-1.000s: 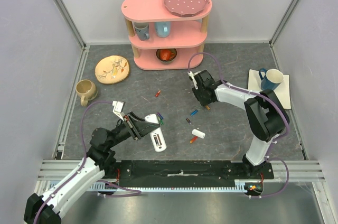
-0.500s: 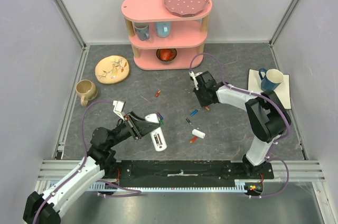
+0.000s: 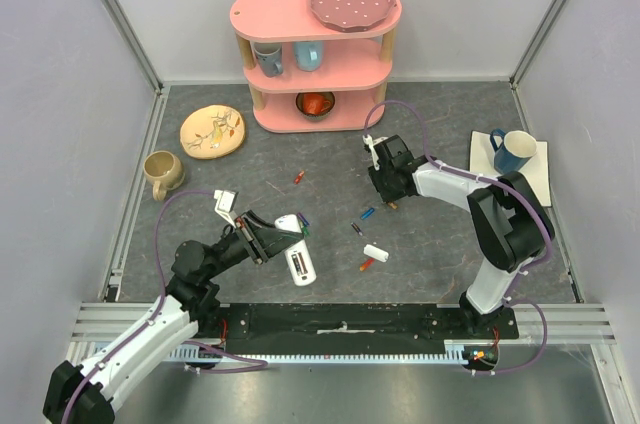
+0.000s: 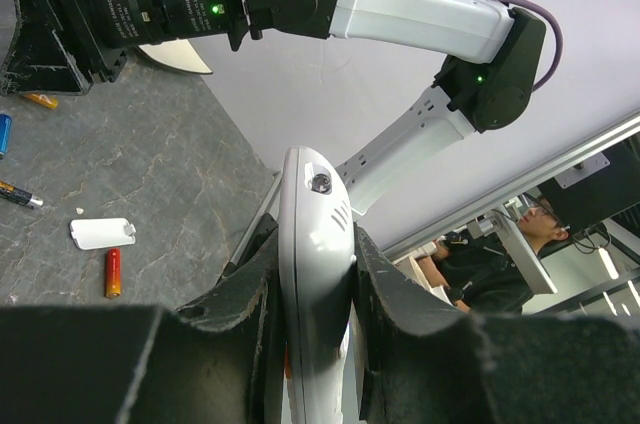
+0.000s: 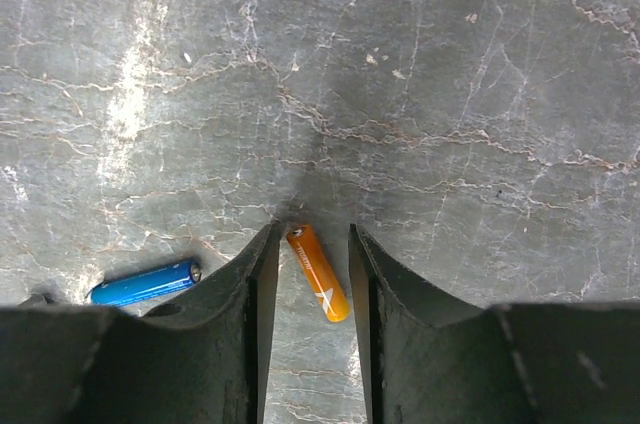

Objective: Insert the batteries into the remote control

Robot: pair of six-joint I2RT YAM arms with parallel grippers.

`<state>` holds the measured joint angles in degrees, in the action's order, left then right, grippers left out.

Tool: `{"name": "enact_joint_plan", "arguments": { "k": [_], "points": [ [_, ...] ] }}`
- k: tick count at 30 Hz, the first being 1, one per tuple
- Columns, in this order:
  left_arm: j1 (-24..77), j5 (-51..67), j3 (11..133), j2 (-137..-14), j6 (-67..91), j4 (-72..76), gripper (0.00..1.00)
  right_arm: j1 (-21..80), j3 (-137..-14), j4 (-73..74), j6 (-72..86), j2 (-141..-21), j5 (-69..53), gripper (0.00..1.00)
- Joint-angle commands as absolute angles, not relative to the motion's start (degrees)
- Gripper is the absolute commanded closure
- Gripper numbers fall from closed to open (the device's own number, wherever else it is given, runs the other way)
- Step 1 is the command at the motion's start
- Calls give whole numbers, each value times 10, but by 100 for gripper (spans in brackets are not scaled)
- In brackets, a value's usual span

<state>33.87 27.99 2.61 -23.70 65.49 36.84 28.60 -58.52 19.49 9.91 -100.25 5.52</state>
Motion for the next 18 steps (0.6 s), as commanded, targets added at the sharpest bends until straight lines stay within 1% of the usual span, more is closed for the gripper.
{"name": "enact_joint_plan", "arguments": {
  "k": [1,5,10,11,12,14,15,18],
  "points": [
    [339,277,-61,-241,640,408,98,286,-573,231,96,-1001,42,61],
    [339,277,-62,-238,642,408,98,286,-570,233,98,-1005,42,64],
    [339,277,-62,-237,643,407,98,284,-568,235,110,-1011,43,74],
    [339,278,-62,-238,643,408,98,284,-569,236,116,-1015,43,76],
    [339,278,-62,-238,643,408,98,281,-571,236,122,-1018,43,85],
    [339,278,-61,-238,643,407,98,276,-575,239,140,-1028,33,92],
    [339,277,-61,-240,643,407,98,274,-580,242,147,-1033,32,100],
    [339,278,-57,-243,643,406,98,271,-583,243,168,-1046,15,100]
  ]
}}
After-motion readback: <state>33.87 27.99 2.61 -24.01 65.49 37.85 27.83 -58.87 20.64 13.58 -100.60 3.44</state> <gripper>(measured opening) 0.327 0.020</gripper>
